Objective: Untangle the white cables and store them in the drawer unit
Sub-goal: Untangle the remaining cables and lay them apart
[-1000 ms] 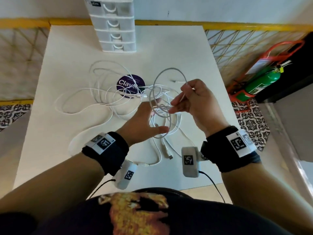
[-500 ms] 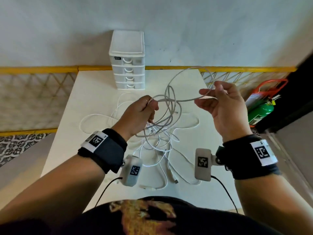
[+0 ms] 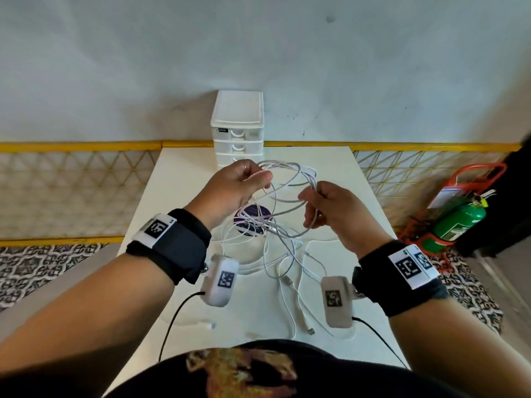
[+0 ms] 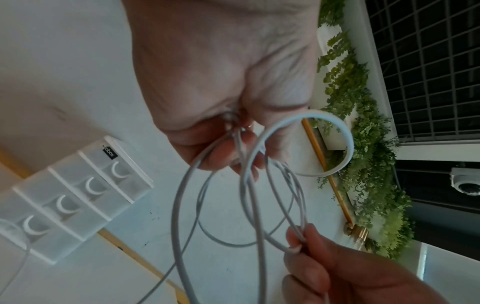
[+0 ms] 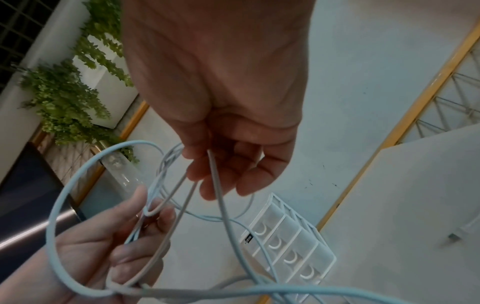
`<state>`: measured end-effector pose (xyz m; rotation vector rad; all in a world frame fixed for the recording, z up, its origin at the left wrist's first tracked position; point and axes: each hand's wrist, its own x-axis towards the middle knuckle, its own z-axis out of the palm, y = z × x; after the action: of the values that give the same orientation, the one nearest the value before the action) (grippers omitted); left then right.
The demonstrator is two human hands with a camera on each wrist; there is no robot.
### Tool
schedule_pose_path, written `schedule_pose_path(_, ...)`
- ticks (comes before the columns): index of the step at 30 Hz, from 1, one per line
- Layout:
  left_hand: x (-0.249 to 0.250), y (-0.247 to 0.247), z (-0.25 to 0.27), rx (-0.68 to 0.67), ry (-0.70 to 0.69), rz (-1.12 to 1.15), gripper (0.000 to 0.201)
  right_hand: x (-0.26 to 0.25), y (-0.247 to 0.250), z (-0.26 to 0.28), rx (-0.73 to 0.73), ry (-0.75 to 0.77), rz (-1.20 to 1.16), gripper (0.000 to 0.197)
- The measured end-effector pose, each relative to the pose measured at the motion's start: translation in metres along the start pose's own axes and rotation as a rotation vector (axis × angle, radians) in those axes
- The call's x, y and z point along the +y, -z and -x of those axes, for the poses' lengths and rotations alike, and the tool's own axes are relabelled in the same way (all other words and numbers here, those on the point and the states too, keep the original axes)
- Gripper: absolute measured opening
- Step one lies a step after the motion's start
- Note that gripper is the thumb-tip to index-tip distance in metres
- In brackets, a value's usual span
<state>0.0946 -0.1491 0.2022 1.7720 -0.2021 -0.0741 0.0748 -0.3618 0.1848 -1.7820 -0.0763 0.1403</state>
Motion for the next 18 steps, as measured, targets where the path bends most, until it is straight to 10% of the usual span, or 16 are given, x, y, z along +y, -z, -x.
schedule_pose_path(9, -0.004, -0.008, 0.007, 0.255, -0.145, -0.193, 0.02, -0.003, -0.008, 0.006, -0.032, 0.056, -0.025, 0.029)
schedule_pose_path(18, -0.001, -0.019, 0.016, 0.046, -0.173, -0.265, 0.007, -0.008, -0.016, 0.011, -0.114, 0.056, 0.169, 0.025)
